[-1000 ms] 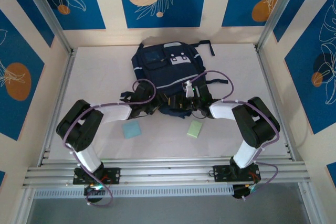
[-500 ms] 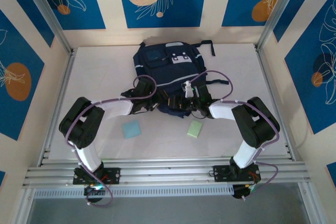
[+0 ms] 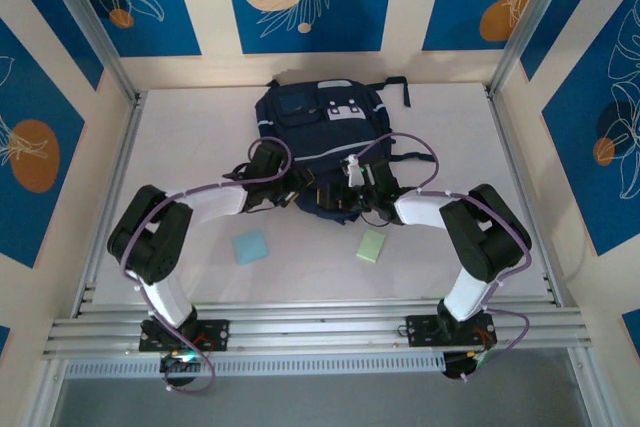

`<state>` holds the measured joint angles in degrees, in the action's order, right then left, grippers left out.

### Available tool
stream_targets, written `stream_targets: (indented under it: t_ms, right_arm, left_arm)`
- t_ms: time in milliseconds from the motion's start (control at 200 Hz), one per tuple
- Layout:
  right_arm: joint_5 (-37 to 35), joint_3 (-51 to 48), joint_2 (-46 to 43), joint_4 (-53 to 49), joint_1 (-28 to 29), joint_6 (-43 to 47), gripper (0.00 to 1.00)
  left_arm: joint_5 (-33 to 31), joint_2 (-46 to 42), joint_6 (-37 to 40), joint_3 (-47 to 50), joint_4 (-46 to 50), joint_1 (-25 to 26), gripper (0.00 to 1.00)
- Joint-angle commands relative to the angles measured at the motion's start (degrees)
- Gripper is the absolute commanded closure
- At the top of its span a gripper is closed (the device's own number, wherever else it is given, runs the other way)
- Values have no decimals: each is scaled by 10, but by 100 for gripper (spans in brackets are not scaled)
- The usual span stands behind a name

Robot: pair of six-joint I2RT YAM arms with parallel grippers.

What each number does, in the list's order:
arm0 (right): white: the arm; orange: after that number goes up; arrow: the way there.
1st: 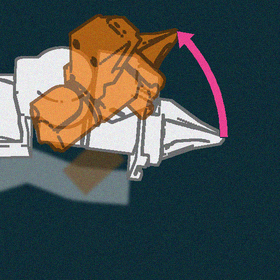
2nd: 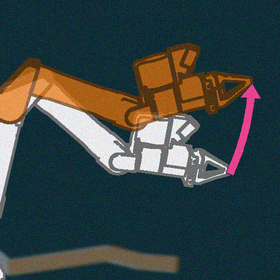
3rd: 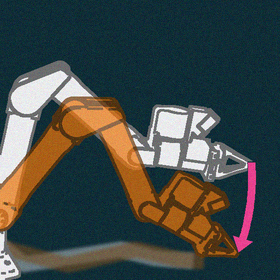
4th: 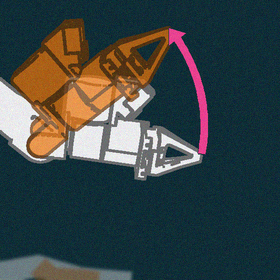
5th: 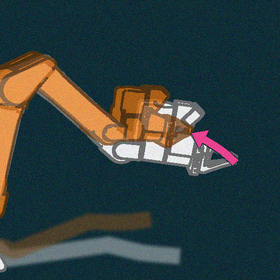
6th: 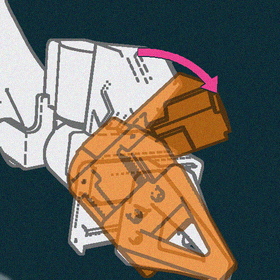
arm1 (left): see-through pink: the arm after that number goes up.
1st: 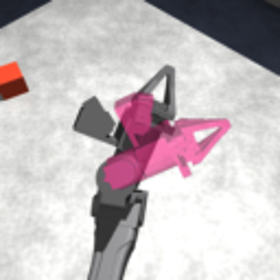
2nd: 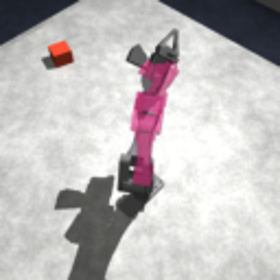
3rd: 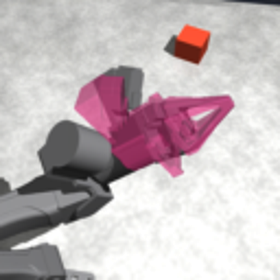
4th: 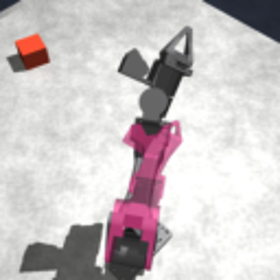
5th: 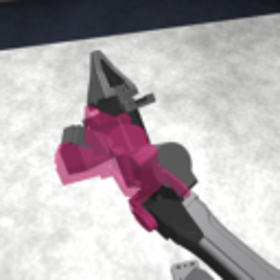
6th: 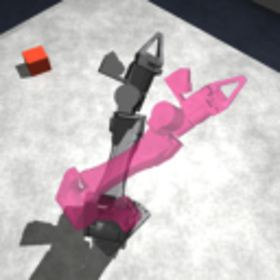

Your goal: Pack books, pencil case, and school supplies into a backpack

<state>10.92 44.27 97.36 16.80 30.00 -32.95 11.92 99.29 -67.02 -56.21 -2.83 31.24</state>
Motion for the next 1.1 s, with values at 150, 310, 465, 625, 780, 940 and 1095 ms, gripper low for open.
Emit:
stream_targets:
  t_ms: [150,310,465,625,780,940,1095]
  right_arm:
    - [-3,1,17,-81,6,5,36]
    - [-2,4,20,-81,8,6,36]
    - [-2,3,22,-80,9,4,36]
    - [-3,7,22,-82,8,6,36]
    - [-2,10,24,-84,9,7,36]
    - [1,9,26,-84,8,7,36]
    - [-3,6,24,-89,9,11,37]
  left_arm:
    - [-51,-32,27,-15,4,-18,43]
    - [-41,13,30,-49,-11,-16,47]
    - [-27,41,12,-48,-33,-6,48]
    - [-40,41,6,-35,-36,-4,46]
    - [-60,51,20,-59,-39,-7,45]
    - [-42,94,28,-108,-46,-15,77]
    - [-26,95,44,-128,-37,-16,100]
